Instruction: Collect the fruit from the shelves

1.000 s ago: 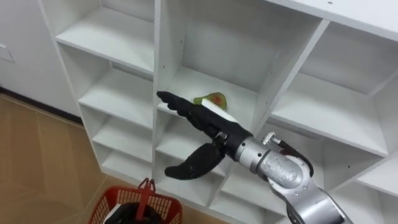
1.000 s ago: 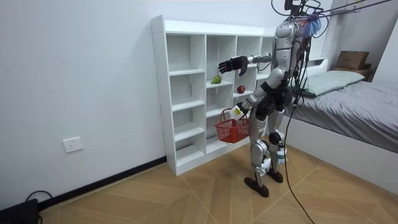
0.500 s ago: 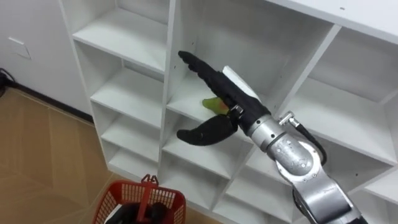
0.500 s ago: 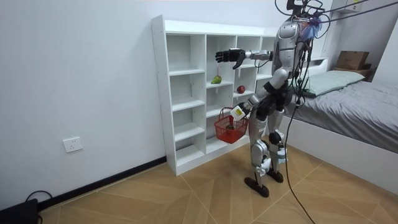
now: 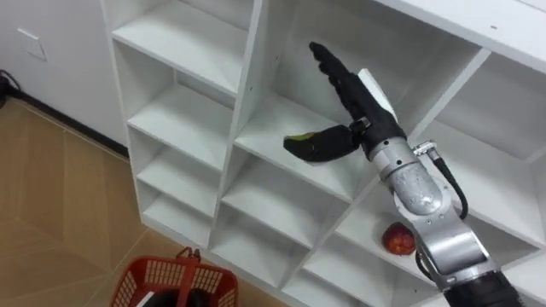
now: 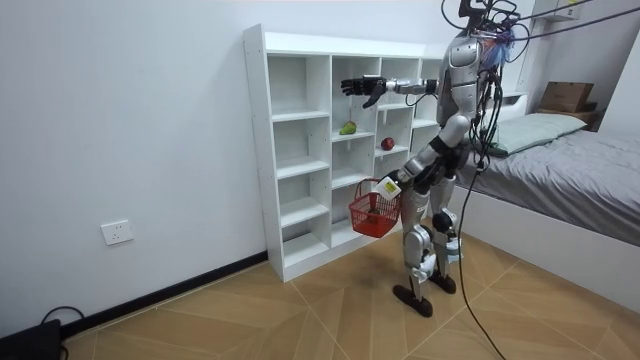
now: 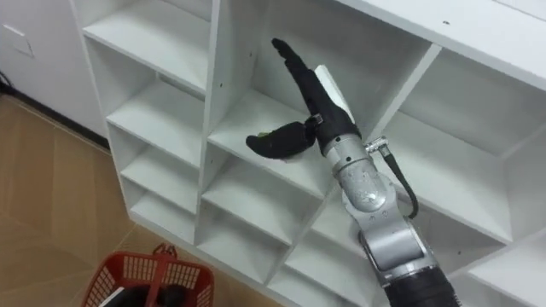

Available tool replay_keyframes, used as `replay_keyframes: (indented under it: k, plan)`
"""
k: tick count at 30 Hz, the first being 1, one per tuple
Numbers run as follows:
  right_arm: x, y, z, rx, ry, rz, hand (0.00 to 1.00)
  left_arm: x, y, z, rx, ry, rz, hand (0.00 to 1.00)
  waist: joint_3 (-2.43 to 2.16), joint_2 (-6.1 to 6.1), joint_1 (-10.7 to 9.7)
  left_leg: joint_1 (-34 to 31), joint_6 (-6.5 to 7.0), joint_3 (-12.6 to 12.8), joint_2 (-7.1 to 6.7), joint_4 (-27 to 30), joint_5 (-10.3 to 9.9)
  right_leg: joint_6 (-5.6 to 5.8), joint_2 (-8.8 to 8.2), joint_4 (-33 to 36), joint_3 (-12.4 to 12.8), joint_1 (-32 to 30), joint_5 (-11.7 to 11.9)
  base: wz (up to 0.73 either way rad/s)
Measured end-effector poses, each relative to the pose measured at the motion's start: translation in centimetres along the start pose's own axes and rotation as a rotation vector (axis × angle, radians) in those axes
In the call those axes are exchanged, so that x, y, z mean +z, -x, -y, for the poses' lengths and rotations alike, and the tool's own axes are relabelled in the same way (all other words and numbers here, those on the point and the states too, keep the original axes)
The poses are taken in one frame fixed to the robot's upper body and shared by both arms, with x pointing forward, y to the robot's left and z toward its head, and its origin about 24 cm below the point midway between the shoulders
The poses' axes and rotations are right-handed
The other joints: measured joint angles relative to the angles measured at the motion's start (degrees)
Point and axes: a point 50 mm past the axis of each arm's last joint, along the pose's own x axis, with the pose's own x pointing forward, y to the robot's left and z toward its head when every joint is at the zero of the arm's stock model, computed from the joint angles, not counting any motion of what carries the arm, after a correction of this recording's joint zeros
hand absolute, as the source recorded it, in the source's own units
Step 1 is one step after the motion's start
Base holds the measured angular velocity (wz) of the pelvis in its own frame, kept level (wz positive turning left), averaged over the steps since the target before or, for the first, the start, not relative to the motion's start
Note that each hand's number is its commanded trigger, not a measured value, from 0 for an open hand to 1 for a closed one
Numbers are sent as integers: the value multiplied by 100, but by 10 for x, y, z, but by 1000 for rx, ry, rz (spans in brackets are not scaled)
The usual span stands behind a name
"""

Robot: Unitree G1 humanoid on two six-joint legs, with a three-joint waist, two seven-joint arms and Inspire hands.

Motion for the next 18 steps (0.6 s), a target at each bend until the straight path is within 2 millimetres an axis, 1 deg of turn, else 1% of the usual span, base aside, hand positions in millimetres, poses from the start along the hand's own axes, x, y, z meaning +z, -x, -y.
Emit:
replay_keyframes:
  k: [2,3,4,5,6,7,10,11,14,15,18]
  plan:
    - [-6,-1,4,-34,-5,-29,0,3,-1,-3,7,-40,0,100,6,-41,67,-73,0,-55,-6,5,0,0,2,0,-28,-46,0,13]
    - [-11,0,6,-50,-4,-48,0,4,-1,-5,13,-52,0,100,26,-74,82,-104,-1,-58,-7,9,-1,1,4,0,-28,-73,0,10]
    - [-16,-1,8,-63,-18,-72,0,5,-1,-7,18,-58,0,100,33,-98,103,-149,-1,-66,-8,15,-1,1,8,-1,-41,-106,0,10]
    - [-19,-2,9,-70,-27,-88,0,5,-1,-8,19,-60,-1,100,37,-104,102,-176,-2,-70,-11,28,-1,1,5,-1,-72,-123,0,12]
    - [-25,-5,11,-82,-42,-118,0,5,-1,-9,18,-65,-2,100,49,-112,102,-219,-1,-80,-13,52,-2,1,-2,-1,-160,-143,0,13]
    - [-32,-7,14,-95,-64,-152,0,6,-1,-9,18,-65,-1,100,46,-117,105,-271,-1,-91,-17,70,-1,1,-6,-1,-189,-174,0,11]
    - [-42,-11,18,-114,-84,-211,0,9,-2,-11,22,-73,7,100,50,-129,110,-408,-3,-108,-20,99,0,1,-5,1,-186,-296,0,3]
    - [-43,-12,19,-117,-88,-216,0,10,-2,-12,23,-75,7,100,44,-137,110,-448,-4,-108,-20,105,0,1,-4,0,-186,-332,0,0]
    - [-43,-16,20,-123,-93,-228,0,15,-4,-13,18,-93,7,100,56,-122,115,-625,-5,-97,-20,213,0,-1,0,7,-175,-489,1,0]
    - [-42,-19,22,-121,-77,-230,0,19,-6,-13,13,-104,11,100,78,-104,117,-695,-6,-98,-21,263,-1,-2,2,9,-176,-551,2,0]
    - [-44,-20,24,-141,-68,-246,0,25,-9,-11,4,-118,19,100,103,-76,125,-826,-7,-93,-24,295,-2,-14,1,19,-169,-657,9,0]
